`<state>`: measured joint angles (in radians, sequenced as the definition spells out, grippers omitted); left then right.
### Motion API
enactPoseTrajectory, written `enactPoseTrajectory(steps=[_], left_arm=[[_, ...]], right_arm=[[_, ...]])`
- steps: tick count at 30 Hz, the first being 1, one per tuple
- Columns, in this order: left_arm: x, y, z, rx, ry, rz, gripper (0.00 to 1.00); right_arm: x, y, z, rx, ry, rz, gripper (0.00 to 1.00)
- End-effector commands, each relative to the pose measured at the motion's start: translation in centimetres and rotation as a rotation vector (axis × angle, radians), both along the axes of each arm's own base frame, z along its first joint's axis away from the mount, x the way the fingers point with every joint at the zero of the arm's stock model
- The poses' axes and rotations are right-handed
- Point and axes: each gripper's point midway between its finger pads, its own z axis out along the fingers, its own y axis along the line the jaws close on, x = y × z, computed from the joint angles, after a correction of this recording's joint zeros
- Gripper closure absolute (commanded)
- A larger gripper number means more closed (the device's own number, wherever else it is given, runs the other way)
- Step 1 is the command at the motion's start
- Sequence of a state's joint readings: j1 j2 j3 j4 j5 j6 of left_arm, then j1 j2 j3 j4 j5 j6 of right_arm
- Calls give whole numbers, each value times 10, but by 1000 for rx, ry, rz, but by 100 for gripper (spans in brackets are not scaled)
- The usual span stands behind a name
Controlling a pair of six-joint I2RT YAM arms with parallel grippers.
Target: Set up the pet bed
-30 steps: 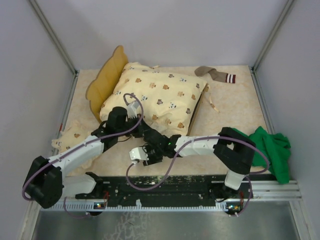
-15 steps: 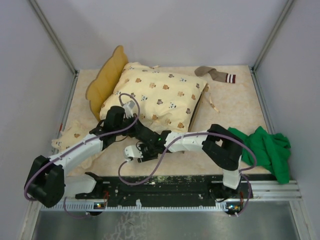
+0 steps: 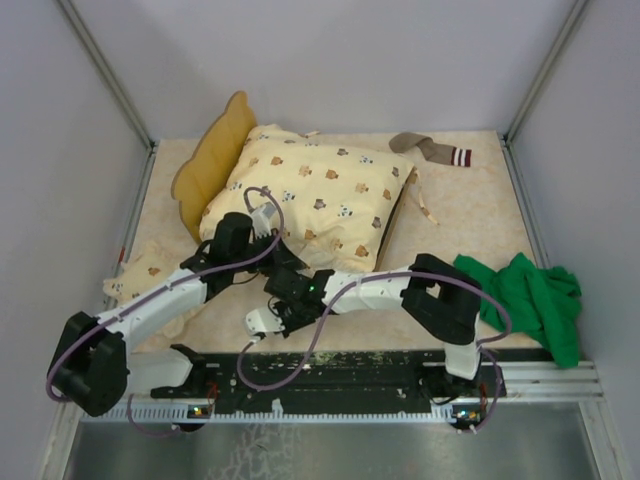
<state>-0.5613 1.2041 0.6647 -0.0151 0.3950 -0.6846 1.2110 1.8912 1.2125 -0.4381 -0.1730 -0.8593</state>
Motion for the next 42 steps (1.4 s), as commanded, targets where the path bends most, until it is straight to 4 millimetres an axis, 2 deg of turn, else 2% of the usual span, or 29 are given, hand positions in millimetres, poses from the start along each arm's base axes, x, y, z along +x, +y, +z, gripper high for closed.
enactPoseTrajectory(steps=[1,4,6,8,9,12,18,21,24,32,37,42], left_arm=[[-2,-5,24,-49,-59,-29,100],[-9,-3,21,-43,-68,-55,100],[-16,-2,19,-41,-75,-85,100],[-22,2,14,-27,-62,-86,100],[-25,4,11,-23,-57,-88,100],[-36,11,2,-24,-38,-82,100],[-62,21,-20,-35,7,-98,100],[-72,25,-30,-27,34,-105,100],[-79,29,-36,-34,46,-103,100],[-88,28,-40,-50,63,-135,100],[-93,28,-42,-66,80,-140,100],[-97,26,-43,-98,89,-145,100]], right_arm=[[-24,-27,-6,-18,55,-21,100],[-19,-36,5,91,6,-123,100],[-16,-38,22,237,-14,-224,100],[-18,-41,37,375,14,-318,100],[-18,-40,49,442,64,-421,100],[-15,-46,74,551,117,-584,100],[-2,-78,79,690,178,-920,100],[8,-94,89,728,160,-1048,100],[15,-109,96,712,124,-1149,100],[29,-145,95,671,42,-1327,100],[43,-153,96,657,0,-1376,100],[55,-139,104,711,-35,-1349,100]])
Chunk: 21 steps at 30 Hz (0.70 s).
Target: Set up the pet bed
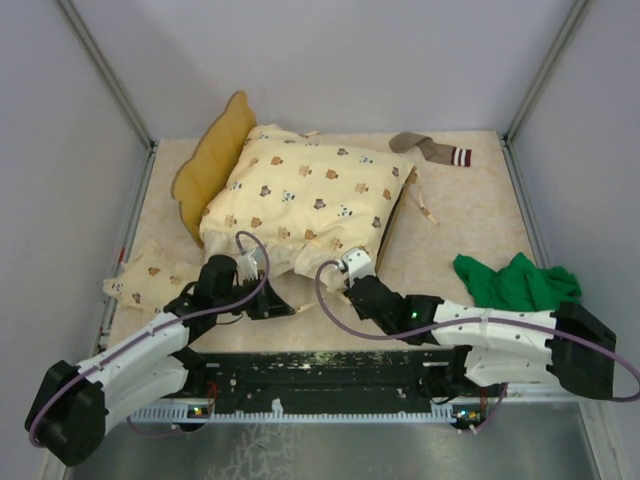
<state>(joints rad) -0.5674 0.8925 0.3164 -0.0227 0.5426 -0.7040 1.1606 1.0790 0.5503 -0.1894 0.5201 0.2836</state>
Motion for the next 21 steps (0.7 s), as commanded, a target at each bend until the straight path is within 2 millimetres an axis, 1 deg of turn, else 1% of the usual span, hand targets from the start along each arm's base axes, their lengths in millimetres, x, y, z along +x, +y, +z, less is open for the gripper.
enactPoseTrajectory(steps=[1,3,6,9,10,13,17,19,21], left_arm=[[-6,-4,5,-47,-2,-22,100],[-8,-4,3,-50,7,-27,100],[-9,-3,4,-53,5,-29,100],[-9,-3,5,-55,5,-25,100],[-9,-3,5,-57,4,-25,100],[-9,-3,5,-57,5,-25,100],[-9,-3,3,-55,13,-20,99],[-9,-2,2,-48,16,-14,88],[-6,-3,7,-49,6,-10,71]], right_arm=[[21,24,31,78,-111,-9,100],[26,31,32,83,-165,25,100],[36,32,34,56,-268,50,100],[41,36,44,45,-365,109,100],[42,36,44,31,-391,127,100],[43,33,40,-25,-400,143,100],[40,31,36,-9,-435,175,100],[38,32,34,-12,-445,201,100],[33,35,32,-8,-470,256,100]])
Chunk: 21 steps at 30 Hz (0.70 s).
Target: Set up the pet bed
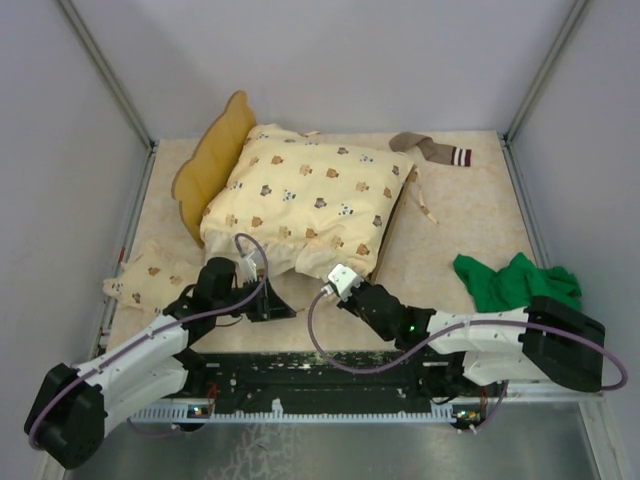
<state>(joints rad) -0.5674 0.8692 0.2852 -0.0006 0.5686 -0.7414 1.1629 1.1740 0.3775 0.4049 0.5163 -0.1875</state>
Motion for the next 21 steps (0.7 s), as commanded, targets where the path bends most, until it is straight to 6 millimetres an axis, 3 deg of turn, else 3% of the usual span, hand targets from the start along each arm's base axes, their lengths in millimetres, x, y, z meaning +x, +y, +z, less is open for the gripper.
enactPoseTrajectory(steps=[1,5,7,9,16,21], left_arm=[[3,-4,13,-30,-37,-15,63],[12,-15,47,-114,-115,-28,45],[13,-23,68,-216,-166,-36,43],[17,-25,75,-253,-182,-20,42],[26,-41,68,-237,-118,-64,41],[31,-57,66,-239,-135,-68,56]], right_arm=[[3,7,22,52,-122,67,100],[-6,4,13,10,-142,155,100],[-10,5,17,36,-165,225,100],[-9,5,20,21,-191,238,100],[-7,10,30,-15,-268,284,100],[-3,15,31,23,-184,208,100]])
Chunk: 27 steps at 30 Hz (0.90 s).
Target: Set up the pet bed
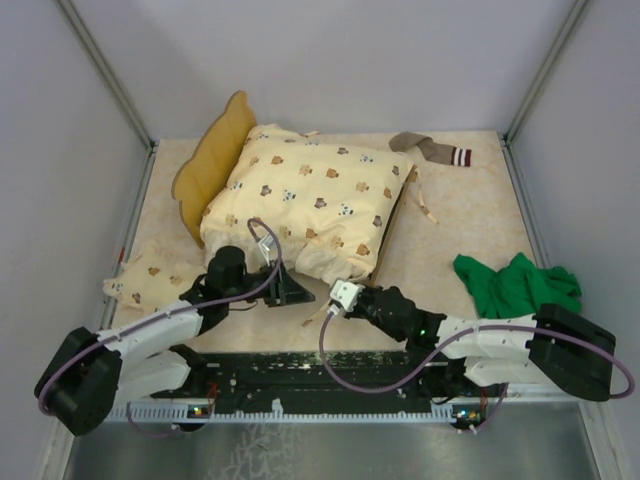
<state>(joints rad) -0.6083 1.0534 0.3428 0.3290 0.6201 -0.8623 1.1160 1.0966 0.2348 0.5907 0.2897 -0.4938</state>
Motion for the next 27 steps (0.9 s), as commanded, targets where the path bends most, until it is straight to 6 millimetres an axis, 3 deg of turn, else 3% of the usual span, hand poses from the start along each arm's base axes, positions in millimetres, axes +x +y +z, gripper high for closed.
enactPoseTrajectory(steps=[1,5,7,11,13,17,22,27], left_arm=[[9,-21,27,-81,-90,-27,60],[8,-38,37,-139,-106,-72,56],[12,-44,31,-108,-107,-65,57],[19,-47,13,-23,-197,-49,76],[22,-45,3,36,-293,-53,80],[14,-46,-1,51,-554,-116,61],[29,-45,-8,103,-695,-85,58],[44,-49,-30,230,-823,-93,59]], right_arm=[[7,15,31,149,23,-59,100],[-5,18,32,267,100,-65,100],[-8,18,30,274,77,-41,100],[-11,15,23,235,49,-14,100],[-12,14,24,234,51,-8,100],[-13,12,25,237,49,-11,100],[-13,13,28,250,59,-14,100],[-12,10,26,244,55,-23,100]])
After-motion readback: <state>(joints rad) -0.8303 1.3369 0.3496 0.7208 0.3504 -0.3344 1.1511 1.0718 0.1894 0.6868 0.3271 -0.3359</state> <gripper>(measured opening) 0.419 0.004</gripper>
